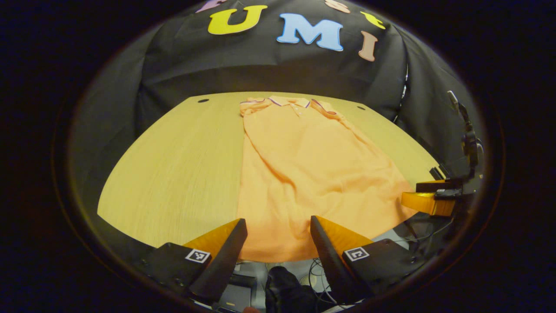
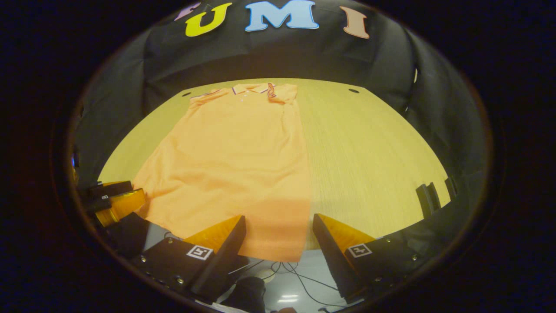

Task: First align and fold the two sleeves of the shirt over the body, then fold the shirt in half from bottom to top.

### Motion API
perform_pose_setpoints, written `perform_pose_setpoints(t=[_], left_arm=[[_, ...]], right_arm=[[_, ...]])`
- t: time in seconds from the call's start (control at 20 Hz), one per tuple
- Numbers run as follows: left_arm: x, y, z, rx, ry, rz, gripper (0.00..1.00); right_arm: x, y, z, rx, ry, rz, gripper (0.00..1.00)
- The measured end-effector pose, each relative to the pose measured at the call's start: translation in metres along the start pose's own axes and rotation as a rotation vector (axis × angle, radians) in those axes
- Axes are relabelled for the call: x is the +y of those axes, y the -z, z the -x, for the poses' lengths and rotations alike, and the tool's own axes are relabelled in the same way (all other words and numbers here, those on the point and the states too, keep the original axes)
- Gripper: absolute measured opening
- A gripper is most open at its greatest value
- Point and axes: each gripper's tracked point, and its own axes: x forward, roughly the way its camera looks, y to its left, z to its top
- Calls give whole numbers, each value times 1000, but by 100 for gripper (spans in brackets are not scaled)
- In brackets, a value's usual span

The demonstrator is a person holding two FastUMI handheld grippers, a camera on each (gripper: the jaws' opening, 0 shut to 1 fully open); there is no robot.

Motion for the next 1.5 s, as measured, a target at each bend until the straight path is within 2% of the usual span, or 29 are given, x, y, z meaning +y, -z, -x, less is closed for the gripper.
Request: perform_pose_setpoints(t=[0.3, 0.4, 0.45, 0.5, 0.55, 0.6, 0.65, 0.7, 0.75, 0.8, 0.85, 1.15, 1.5], left_arm=[[-2, 5, -5, -1, -29, -55, 98], [1, 8, -5, 5, -61, -80, 96], [-1, 8, -9, -5, -61, -79, 89], [-4, 7, -9, -4, -60, -74, 80], [-5, 6, -10, -11, -64, -74, 67], [-4, 5, -11, -12, -64, -66, 57], [-4, 5, -11, -16, -71, -54, 36], [-3, 4, -13, -12, -78, -33, 27], [-3, 4, -13, -3, -78, -16, 12], [-2, 2, -11, 6, -81, -2, 12], [-2, 3, -13, 14, -87, 19, 6], [-10, -25, -2, 19, -106, 18, 6], [-26, -132, 5, -134, -42, 24, 7]], right_arm=[[3, 10, -1, -17, -7, 11, 97], [3, 11, -4, -13, -16, 15, 97], [3, 9, -2, -20, -16, 11, 92], [2, 8, -5, -25, -15, 2, 82], [2, 7, -4, -35, -18, -12, 60], [3, 6, -4, -35, -25, -25, 48], [3, 9, -5, -31, -33, -49, 33], [4, 7, -4, -26, -51, -91, 17], [7, 8, -5, -14, -72, -118, 12], [7, 6, -2, -13, -88, -153, 12], [6, 6, -3, -13, -109, -181, 1], [9, -15, 11, -47, -166, -184, 1], [-7, -105, 38, -183, -135, -128, 0]])
